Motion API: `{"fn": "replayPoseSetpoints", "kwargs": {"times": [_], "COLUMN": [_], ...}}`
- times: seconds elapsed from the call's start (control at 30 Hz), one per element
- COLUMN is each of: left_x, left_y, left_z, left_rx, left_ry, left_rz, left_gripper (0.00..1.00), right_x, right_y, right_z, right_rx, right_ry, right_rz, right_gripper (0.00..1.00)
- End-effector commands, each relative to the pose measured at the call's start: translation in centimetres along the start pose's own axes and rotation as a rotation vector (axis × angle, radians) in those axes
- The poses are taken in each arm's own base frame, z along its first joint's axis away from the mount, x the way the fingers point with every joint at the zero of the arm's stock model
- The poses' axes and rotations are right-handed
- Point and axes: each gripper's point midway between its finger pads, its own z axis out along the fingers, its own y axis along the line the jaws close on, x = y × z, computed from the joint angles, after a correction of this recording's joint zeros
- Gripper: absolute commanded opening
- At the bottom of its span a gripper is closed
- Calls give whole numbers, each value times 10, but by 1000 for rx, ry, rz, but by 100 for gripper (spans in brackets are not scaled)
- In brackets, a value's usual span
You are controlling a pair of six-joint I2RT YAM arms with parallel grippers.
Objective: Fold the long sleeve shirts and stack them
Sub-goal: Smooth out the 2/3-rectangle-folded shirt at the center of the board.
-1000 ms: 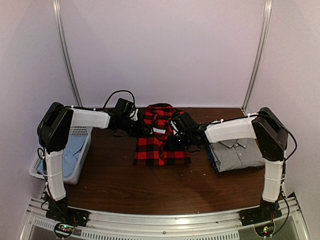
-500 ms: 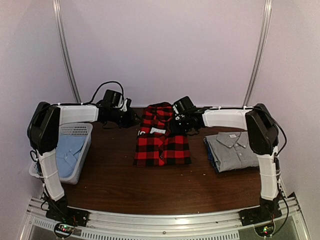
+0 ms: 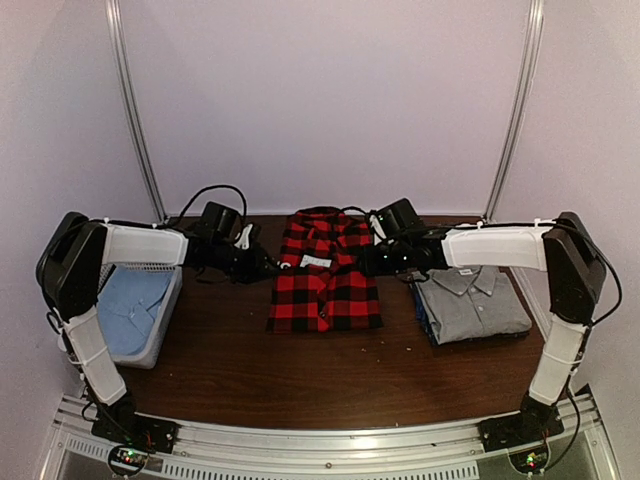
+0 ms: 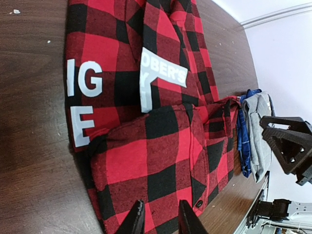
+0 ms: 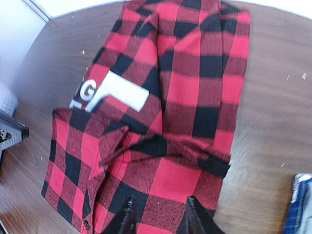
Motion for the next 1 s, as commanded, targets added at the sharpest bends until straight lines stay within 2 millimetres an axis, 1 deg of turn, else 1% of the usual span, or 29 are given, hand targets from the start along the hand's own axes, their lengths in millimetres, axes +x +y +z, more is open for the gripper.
{"fn": "replayPoseSetpoints", "kwargs": {"times": [0.0,0.1,0.2,0.27,0.33,0.43,0.47,0.53,0.6,0.67,0.73,0.8,0.9,0.97], "left_x": [-5,-8,-14,-20,-29,-44,-48,-53,-53,-51,-46,-44,-46,-52], "left_y": [-10,-1,12,21,26,27,27,29,32,36,40,42,41,36], "left_z": [14,24,37,45,51,58,59,64,69,73,76,78,78,76], "left_rx": [43,17,-36,-74,-91,-108,-114,-130,-138,-137,-139,-139,-140,-138], "left_ry": [-4,-1,-3,-9,-13,-32,-37,-30,-19,-8,7,15,11,0], "left_rz": [55,54,63,74,82,98,104,110,111,107,101,97,100,108], "left_gripper": [24,23,22,21,20,20,20,20,20,20,20,20,20,20], "right_x": [18,19,24,27,25,22,24,26,30,30,29,26,24,27], "right_y": [15,29,33,30,25,18,16,17,18,18,18,18,16,11], "right_z": [16,30,52,67,79,93,97,102,105,106,106,106,108,113], "right_rx": [-85,-146,-161,-140,-119,-88,-81,-85,-90,-95,-93,-89,-69,-50], "right_ry": [47,68,110,128,141,160,170,179,189,189,188,187,189,207], "right_rz": [24,22,13,-2,-13,-27,-29,-31,-28,-24,-22,-22,-23,-19], "right_gripper": [31,27,24,24,24,27,29,32,36,40,46,50,55,57]}}
